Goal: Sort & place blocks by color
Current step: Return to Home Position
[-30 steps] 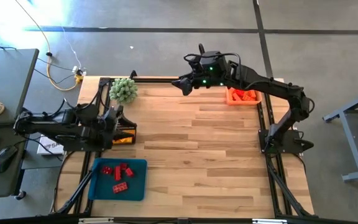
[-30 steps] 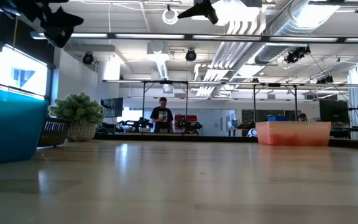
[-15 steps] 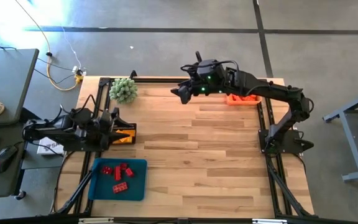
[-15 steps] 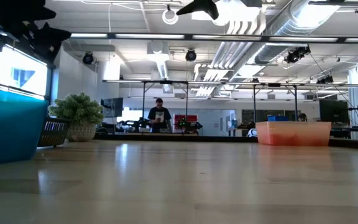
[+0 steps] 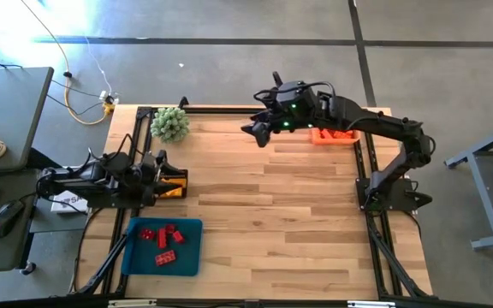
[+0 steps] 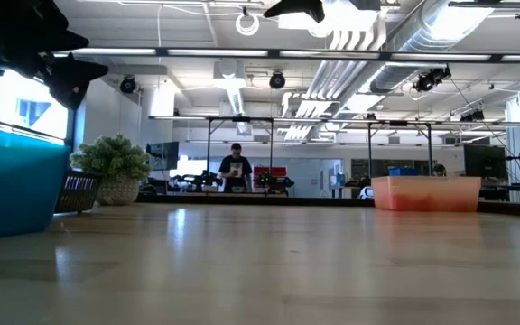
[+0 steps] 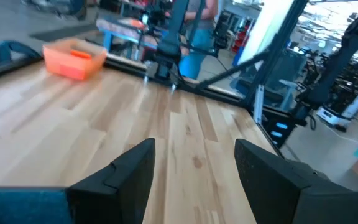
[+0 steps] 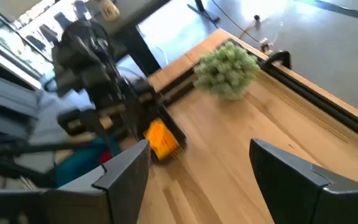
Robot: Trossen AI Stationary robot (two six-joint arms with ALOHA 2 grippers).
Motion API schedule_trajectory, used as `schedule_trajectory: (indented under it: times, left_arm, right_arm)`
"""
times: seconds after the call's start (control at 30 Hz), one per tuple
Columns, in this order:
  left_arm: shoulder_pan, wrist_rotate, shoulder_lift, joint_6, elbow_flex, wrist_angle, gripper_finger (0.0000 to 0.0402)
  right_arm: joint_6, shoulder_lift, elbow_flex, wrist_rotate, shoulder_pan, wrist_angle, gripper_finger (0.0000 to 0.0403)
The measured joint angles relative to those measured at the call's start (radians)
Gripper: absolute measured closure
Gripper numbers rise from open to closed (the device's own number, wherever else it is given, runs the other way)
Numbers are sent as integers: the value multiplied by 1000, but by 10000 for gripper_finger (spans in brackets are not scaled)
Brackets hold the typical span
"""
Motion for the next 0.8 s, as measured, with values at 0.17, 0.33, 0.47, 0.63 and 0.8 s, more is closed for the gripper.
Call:
schedule_trajectory:
  times: [0.17,0.33,0.47,0.63,0.8]
  left_arm:
    - [1,-38,0,40,0,26,193]
    - [1,-55,0,-7,0,21,193]
    - [1,-92,2,-48,-5,28,193]
    - [1,-132,3,-89,-91,106,193]
    - [1,-143,31,-91,-93,164,193]
  right_arm:
    - [-47,-76,-1,27,-3,-117,142]
    - [-104,-190,-1,94,-5,-190,142]
    - [-147,-284,-1,136,0,-246,142]
    - [-180,-404,-87,224,29,-274,142]
    - [-148,-570,-335,278,55,-177,142]
